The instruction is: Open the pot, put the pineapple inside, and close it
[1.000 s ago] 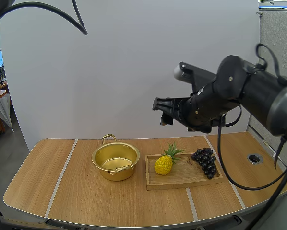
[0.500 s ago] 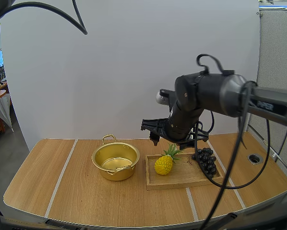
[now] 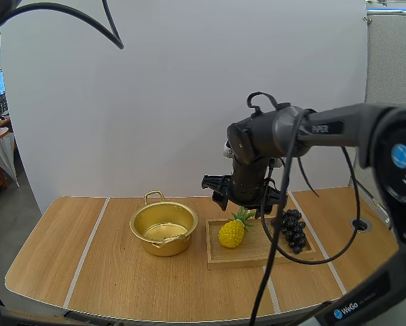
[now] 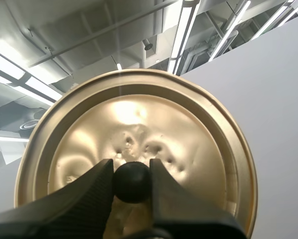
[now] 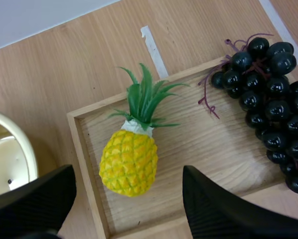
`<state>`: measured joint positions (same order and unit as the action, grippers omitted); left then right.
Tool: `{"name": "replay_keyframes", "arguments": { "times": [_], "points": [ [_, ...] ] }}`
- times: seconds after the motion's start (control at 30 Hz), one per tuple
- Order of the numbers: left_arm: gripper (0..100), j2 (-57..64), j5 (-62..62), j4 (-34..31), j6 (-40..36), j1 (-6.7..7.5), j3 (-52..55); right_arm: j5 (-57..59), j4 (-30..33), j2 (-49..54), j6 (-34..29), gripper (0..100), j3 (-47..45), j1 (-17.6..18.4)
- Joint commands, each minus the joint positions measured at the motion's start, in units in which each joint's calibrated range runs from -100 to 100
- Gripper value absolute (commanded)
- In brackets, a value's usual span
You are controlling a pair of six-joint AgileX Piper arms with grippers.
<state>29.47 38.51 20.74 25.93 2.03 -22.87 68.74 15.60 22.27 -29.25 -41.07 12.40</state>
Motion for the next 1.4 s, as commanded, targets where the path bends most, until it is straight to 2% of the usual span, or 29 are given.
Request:
{"name": "replay_keyframes", "arguments": {
  "times": [0.0, 0.63, 1.37],
  "points": [
    [0, 0.5, -1.8, -0.2, -0.6, 0.16, -0.6, 2.1, 0.7, -6.0, -4.5, 100, 4.2, 0.1],
    [0, 0.5, -1.8, -0.2, -0.6, 0.16, -0.6, 1.5, 2.9, -15.8, -13.2, 100, 6.0, 0.1],
    [0, 0.5, -1.8, -0.2, -0.6, 0.16, -0.6, -6.0, 1.0, -24.1, -13.2, 100, 6.1, 0.1]
  ]
}}
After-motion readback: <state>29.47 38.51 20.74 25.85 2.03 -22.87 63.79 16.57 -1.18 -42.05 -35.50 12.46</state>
